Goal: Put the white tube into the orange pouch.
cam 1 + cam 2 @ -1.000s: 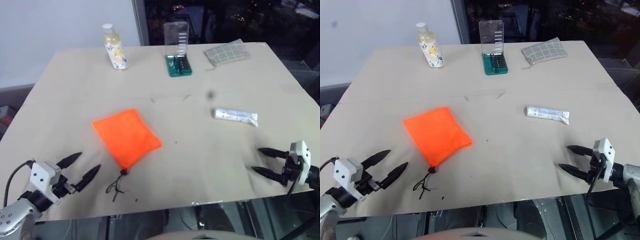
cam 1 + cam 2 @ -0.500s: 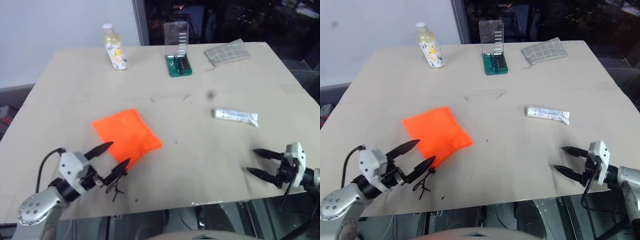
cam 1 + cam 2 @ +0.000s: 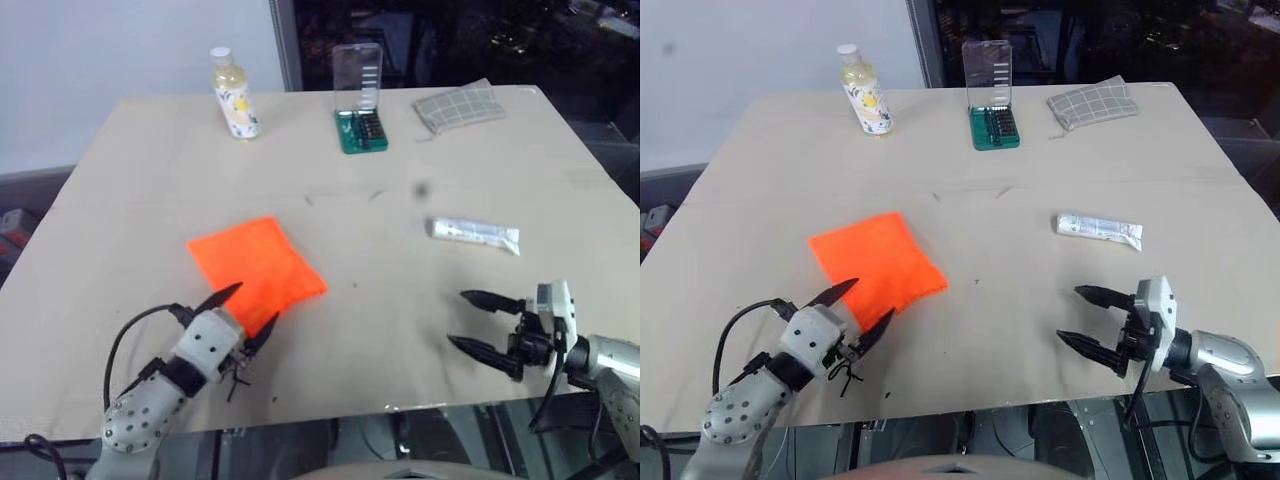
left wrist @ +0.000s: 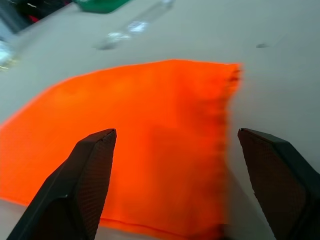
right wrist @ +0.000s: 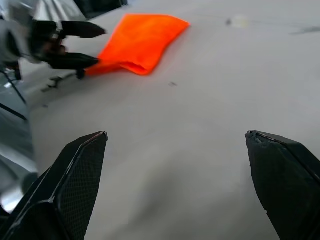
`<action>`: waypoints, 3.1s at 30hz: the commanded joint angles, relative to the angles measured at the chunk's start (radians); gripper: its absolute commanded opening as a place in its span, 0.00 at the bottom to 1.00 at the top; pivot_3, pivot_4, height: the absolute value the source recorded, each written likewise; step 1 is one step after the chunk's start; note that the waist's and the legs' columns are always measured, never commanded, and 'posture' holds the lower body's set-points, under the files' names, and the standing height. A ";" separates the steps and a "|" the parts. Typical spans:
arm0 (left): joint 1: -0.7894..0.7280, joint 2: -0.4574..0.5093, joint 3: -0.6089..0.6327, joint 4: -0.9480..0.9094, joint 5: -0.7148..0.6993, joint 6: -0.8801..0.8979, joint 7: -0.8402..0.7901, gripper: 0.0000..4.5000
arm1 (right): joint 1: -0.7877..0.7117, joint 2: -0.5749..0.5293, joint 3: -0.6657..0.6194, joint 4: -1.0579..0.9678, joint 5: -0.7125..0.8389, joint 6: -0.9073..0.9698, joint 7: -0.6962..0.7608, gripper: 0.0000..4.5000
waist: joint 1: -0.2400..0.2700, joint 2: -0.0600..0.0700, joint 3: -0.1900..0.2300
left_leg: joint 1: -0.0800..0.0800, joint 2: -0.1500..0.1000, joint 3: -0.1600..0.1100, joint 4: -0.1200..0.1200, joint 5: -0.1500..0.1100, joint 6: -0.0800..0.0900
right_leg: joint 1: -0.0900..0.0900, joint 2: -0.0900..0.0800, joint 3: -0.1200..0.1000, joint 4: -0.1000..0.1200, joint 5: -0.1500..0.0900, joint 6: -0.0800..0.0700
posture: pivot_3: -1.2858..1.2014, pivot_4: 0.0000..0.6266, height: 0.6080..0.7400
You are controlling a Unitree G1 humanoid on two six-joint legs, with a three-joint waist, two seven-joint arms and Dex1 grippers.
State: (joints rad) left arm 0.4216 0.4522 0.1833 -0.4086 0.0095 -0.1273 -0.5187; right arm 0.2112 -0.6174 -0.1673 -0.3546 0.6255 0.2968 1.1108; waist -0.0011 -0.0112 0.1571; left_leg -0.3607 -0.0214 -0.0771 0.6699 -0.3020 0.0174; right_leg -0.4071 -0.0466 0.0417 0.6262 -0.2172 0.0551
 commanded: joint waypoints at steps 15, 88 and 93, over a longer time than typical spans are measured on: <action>-0.013 0.010 -0.068 0.014 0.159 -0.155 0.095 0.89 | 0.013 0.004 0.006 -0.005 0.003 -0.023 -0.008 1.00 | -0.001 0.000 0.000 | 0.000 0.000 0.000 0.000 0.000 0.000 | 0.000 0.000 0.000 0.000 0.000 0.000 | 0.52 0.24 1.00; 0.032 0.004 -0.127 0.009 0.267 -0.137 0.193 0.89 | -0.728 -0.127 0.213 0.502 -0.490 0.414 -0.062 0.48 | -0.010 0.004 0.000 | -0.003 -0.003 0.000 -0.002 -0.001 0.002 | -0.004 -0.008 0.000 0.000 0.001 0.000 | 0.52 0.24 1.00; 0.008 -0.005 -0.103 0.007 0.261 -0.129 0.213 0.89 | -0.666 -0.136 0.196 0.429 -0.462 0.449 -0.100 0.48 | -0.010 0.004 0.000 | -0.003 -0.003 0.000 -0.002 -0.001 0.002 | -0.004 -0.006 -0.001 0.000 0.001 0.000 | 0.52 0.24 1.00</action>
State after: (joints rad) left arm 0.4345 0.4469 0.0483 -0.3814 0.2723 -0.2597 -0.3251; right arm -0.4737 -0.7402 0.0487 0.1103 0.1447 0.7227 1.0179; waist -0.0108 -0.0074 0.1571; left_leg -0.3638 -0.0244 -0.0775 0.6680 -0.3029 0.0191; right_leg -0.4108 -0.0520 0.0411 0.6266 -0.2166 0.0550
